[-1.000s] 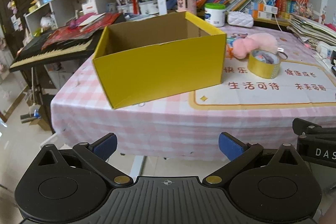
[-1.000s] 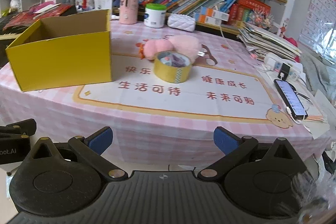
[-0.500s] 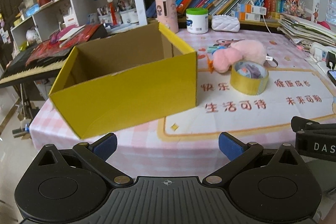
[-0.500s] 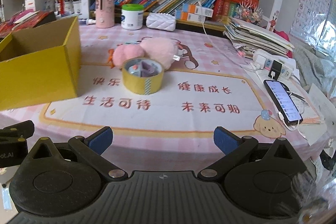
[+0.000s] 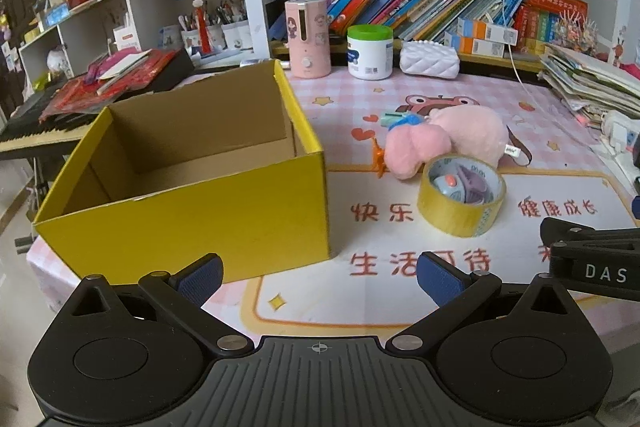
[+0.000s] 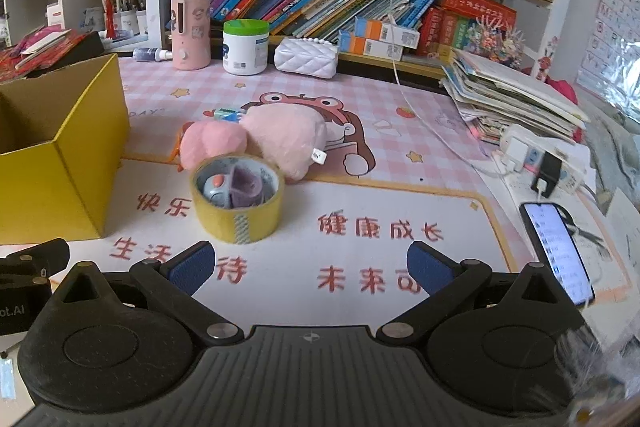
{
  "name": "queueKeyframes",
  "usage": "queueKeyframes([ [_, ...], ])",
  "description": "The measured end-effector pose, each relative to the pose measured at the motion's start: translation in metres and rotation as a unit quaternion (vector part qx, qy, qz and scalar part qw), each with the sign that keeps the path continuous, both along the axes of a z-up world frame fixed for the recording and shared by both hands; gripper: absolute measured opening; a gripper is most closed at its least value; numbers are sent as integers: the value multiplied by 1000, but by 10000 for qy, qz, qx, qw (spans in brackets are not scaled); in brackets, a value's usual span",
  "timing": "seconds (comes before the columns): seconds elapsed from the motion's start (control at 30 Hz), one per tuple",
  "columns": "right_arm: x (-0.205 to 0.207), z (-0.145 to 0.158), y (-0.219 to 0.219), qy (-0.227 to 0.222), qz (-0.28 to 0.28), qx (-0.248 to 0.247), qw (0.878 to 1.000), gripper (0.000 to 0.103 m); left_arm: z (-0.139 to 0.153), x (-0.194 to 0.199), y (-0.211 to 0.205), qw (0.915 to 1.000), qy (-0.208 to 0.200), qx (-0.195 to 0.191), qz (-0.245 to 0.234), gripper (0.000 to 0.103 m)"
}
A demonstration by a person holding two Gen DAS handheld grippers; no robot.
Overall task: Organize objects
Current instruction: 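Grasp the tape roll rim with the right gripper and lift it off the toy car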
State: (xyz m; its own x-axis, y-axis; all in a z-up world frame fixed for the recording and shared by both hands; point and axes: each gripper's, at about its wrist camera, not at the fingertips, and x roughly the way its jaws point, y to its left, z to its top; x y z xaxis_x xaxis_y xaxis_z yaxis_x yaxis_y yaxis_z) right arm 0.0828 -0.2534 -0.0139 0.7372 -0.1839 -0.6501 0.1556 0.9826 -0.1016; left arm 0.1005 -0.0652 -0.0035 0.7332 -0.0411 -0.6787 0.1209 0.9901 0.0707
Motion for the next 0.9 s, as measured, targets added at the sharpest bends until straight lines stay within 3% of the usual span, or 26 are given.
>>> queueKeyframes([
  [0.33, 31, -4, -25, -24, 422, 170, 9990, 101, -2, 12, -22, 9997, 28, -52, 244, 103],
  [0.47, 38, -4, -34, -63, 703, 386, 9968, 97, -1, 14, -33, 9999, 14, -44, 158, 103],
  [0.53, 44, -5, -37, -37, 807, 450, 9957, 90, -1, 15, -39, 9999, 3, -21, 112, 103],
  [0.9, 65, -16, -55, 205, 1083, 851, 9903, 85, -6, 25, -66, 9997, 157, 75, -149, 103],
])
